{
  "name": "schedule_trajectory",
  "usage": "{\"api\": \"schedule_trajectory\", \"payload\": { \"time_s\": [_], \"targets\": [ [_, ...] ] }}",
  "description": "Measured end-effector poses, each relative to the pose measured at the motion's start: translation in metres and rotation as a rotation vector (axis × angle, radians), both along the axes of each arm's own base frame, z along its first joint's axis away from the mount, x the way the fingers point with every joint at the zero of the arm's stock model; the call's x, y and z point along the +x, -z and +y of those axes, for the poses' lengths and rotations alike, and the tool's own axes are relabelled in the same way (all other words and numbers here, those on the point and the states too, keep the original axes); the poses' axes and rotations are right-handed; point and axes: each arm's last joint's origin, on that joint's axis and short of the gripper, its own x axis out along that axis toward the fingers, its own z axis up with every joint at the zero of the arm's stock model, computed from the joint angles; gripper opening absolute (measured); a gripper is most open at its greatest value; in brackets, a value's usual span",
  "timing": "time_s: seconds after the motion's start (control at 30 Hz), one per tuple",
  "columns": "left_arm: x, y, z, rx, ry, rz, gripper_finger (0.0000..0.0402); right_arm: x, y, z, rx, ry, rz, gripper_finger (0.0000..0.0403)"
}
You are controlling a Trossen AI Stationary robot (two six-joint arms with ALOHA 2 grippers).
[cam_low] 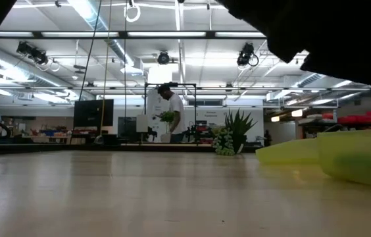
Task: Pack school essentials
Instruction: Return to Home Position
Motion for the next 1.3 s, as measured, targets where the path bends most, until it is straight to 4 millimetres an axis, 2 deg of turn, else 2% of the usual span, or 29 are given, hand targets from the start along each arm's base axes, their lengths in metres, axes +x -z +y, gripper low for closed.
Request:
{"api": "schedule_trajectory", "payload": {
  "time_s": [0.33,0.67,0.83,1.0,1.3],
  "targets": [
    [-0.008,-0.011,0.003,-0.098,-0.094,0.078,0.0165,0.009,0.043,0.008,0.058,-0.046,0.154,0.0119],
    [-0.016,-0.02,0.014,-0.171,-0.207,0.168,0.0145,0.022,0.091,0.021,0.196,-0.151,0.175,0.0119],
    [-0.025,-0.022,0.017,-0.16,-0.242,0.255,0.0132,0.031,0.106,0.028,0.253,-0.235,0.143,0.0119],
    [-0.033,-0.024,0.02,-0.13,-0.258,0.325,0.0117,0.037,0.118,0.04,0.232,-0.296,0.218,0.0119],
    [-0.032,-0.028,0.035,-0.127,-0.289,0.341,0.0092,0.043,0.144,0.06,0.09,-0.334,0.368,0.0119]
  ]
}}
